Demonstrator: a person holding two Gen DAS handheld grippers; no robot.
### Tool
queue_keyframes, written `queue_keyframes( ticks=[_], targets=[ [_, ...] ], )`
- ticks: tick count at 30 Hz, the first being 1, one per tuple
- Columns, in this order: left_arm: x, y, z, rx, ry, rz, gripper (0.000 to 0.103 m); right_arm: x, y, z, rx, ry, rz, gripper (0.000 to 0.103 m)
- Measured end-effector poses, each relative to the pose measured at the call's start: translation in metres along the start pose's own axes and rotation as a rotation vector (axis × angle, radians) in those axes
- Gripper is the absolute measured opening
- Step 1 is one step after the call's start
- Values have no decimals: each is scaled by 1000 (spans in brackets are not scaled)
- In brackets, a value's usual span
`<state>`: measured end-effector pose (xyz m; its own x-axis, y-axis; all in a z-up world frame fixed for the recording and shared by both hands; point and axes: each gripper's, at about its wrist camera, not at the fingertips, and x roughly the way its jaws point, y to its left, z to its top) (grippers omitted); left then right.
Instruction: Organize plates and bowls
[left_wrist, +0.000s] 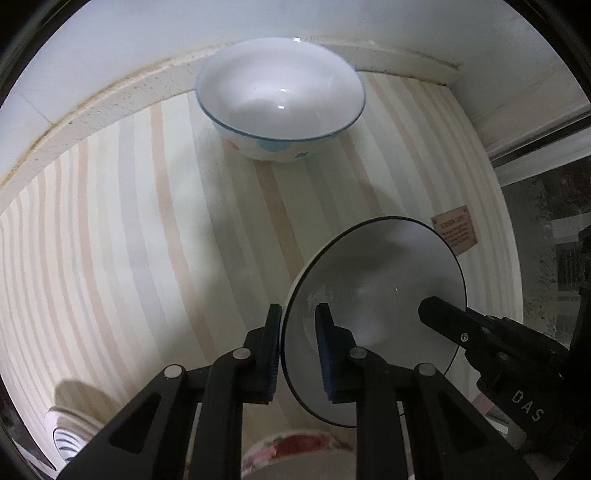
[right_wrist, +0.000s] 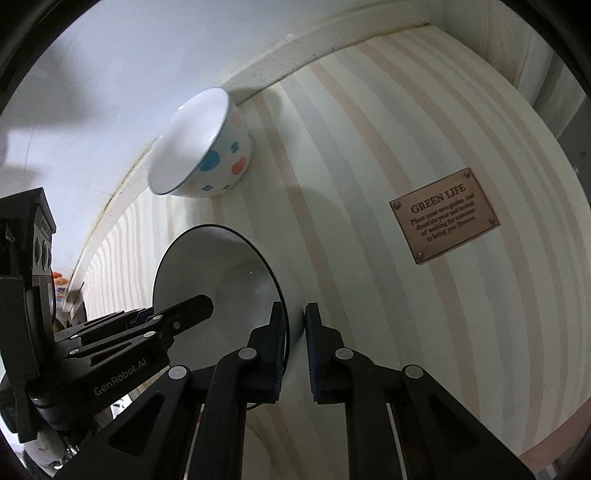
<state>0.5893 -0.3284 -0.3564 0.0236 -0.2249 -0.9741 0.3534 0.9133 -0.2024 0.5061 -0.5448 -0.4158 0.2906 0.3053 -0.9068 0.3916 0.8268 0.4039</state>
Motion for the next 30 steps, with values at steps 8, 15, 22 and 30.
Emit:
queue_keyframes(
  ticks=[8,15,22,30],
  targets=[
    [-53,-2,-27,38,-70,3,16,-36,20,-25,-42,-20,36,12],
    [-89,3,-61,51,-104,3,16,-75,44,-59,-79,-45,70,12],
    [-89,11,-96,37,-82,8,16,-94,54,-93,-105,-33,82,12],
    [-63,18,-122,29,-11,38,16,-67,54,-128,-117,51,69,12]
  ],
)
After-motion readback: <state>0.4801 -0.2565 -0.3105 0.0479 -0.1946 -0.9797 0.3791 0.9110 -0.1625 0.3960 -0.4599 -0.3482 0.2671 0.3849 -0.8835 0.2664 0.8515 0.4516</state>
